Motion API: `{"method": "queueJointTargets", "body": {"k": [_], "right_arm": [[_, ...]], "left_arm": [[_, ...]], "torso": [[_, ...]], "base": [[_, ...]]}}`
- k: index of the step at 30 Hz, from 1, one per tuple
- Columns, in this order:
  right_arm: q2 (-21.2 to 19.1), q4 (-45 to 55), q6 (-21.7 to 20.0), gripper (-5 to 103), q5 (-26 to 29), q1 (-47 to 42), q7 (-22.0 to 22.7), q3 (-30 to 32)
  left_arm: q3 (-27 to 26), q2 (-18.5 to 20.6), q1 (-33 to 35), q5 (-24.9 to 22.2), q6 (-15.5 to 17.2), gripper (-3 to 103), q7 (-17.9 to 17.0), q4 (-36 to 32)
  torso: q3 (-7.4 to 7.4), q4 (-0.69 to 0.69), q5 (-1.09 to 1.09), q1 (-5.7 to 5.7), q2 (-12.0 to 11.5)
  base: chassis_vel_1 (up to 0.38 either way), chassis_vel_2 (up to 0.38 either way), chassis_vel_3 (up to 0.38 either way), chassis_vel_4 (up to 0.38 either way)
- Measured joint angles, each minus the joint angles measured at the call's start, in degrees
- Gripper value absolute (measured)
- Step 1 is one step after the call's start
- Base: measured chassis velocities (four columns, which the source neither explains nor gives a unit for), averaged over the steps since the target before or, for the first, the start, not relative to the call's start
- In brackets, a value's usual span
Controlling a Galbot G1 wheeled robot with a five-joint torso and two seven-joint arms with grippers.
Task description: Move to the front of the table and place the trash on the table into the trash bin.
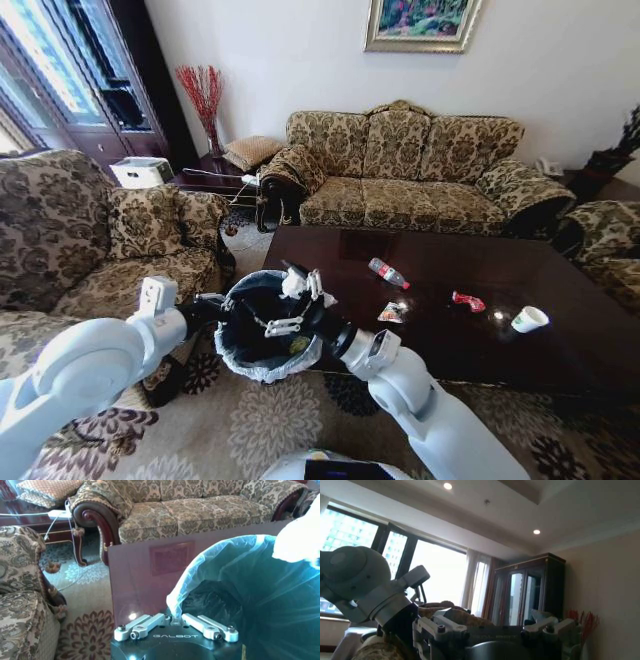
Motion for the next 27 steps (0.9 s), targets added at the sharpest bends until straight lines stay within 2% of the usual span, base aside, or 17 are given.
{"method": "queueJointTargets", "body": {"k": [11, 27], "right_arm": [[-0.2, -1.1, -1.6, 100, 2.1, -0.9, -2.3, -0.8], [-0.7, -1.8, -0.9, 100, -1.4, -2.7, -2.0, 0.6]], "left_arm": [[0.0, 0.0, -0.2, 0.0, -0.1, 0, 0.3, 0.3], [-0.2, -0.5, -0.2, 0.0, -0.1, 0, 0.4, 0.1]], "torso": [[0.0, 0.0, 0.0, 0.0, 0.0], [0.0, 0.0, 0.0, 0.0, 0.0]], "base": [[0.0, 0.0, 0.0, 0.0], [0.0, 0.0, 0.0, 0.0]]}}
